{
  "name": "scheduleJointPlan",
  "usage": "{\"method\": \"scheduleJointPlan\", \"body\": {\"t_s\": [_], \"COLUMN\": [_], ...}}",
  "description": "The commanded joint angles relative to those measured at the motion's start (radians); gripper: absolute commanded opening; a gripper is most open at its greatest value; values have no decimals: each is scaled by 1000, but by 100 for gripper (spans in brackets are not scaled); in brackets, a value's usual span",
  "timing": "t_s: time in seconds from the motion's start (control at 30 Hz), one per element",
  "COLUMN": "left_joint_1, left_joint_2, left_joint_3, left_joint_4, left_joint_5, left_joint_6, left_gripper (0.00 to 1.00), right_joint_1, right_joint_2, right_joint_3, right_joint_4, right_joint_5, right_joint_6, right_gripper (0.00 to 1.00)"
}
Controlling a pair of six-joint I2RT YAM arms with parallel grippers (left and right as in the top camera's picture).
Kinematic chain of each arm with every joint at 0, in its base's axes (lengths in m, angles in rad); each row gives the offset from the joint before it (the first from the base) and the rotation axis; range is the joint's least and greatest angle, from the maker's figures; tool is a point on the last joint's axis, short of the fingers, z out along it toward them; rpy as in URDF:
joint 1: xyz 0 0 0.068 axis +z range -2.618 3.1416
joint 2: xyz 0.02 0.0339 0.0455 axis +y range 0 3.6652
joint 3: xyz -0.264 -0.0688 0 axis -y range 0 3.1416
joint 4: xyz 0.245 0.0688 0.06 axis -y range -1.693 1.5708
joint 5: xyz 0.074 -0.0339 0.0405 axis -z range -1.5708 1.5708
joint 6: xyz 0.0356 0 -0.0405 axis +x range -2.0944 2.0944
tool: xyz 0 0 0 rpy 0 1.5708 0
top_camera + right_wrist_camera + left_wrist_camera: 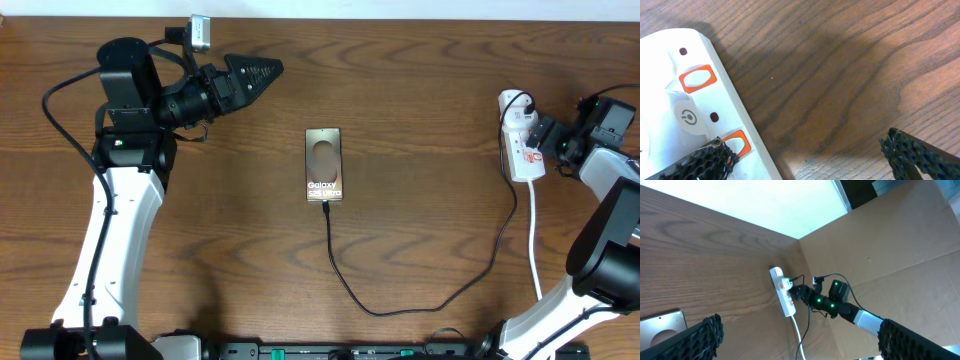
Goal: Plug charger to phone and switch on socket
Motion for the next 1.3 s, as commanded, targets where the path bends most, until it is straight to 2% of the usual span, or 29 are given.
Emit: {"method": "scheduleJointPlan", "body": {"t_s": [0.0, 0.7, 0.87, 1.17, 1.27], "left_joint_1": [3, 3, 3, 3, 3], "left_joint_2": [-16, -16, -16, -16, -16], "left_joint_3": [9, 9, 9, 9, 9], "left_joint_4": [1, 1, 1, 1, 1], "left_joint_5": [5, 5, 5, 5, 5], "left_joint_6": [14, 14, 14, 14, 14], "left_gripper": [100, 100, 100, 100, 100], "right_joint_1": [-2, -15, -29, -33, -33], "right_joint_2": [-23, -70, -103, -55, -26], "right_joint_3": [-1, 8, 9, 8, 8], "right_joint_4": [-26, -56, -55, -53, -45], "right_joint_5": [-27, 25, 108, 85, 11], "right_joint_6": [-23, 16, 26, 26, 25], "right_gripper": [99, 99, 99, 99, 99]}}
